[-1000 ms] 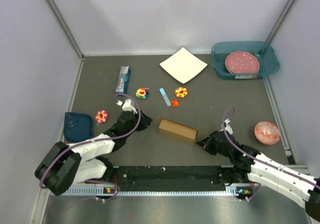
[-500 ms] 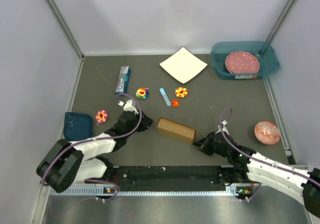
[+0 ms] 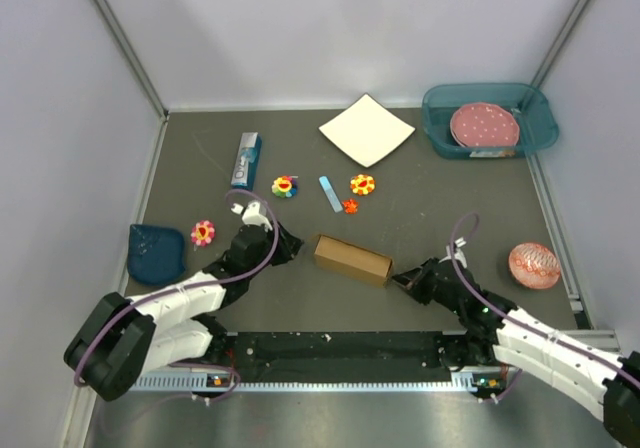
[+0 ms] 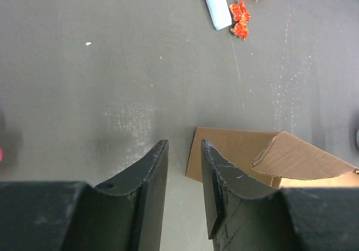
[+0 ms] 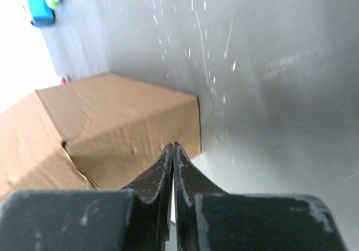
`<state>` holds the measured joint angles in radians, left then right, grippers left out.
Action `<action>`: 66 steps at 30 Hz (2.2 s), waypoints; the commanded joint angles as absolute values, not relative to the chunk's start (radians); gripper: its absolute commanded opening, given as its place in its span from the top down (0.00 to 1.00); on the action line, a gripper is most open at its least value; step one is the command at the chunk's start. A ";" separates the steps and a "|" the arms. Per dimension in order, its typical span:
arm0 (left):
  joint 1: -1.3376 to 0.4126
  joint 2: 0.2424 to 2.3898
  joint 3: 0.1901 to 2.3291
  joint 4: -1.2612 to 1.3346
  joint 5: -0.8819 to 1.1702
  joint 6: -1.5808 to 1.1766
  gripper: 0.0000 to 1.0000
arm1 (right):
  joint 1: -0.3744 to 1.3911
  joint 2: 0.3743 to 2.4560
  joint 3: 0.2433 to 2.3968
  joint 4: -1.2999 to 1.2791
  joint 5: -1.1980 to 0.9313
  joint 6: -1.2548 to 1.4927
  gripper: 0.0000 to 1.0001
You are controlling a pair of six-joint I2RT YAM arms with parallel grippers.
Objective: Fold the paper box
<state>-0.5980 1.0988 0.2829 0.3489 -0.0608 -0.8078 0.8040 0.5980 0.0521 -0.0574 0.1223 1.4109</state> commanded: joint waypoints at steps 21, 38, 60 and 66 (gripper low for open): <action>-0.594 1.267 0.315 0.483 -0.047 -0.808 0.63 | 0.675 0.689 0.104 -0.136 -0.028 1.201 1.00; -0.594 1.160 0.219 0.505 -0.074 -0.839 0.63 | 0.888 0.577 -0.005 0.008 0.103 1.378 1.00; -0.594 1.189 0.233 0.515 -0.052 -0.828 0.63 | 0.756 0.670 0.049 0.018 0.189 1.299 1.00; -0.594 1.229 0.235 0.560 -0.011 -0.842 0.63 | 0.709 0.736 0.044 0.124 0.138 1.269 1.00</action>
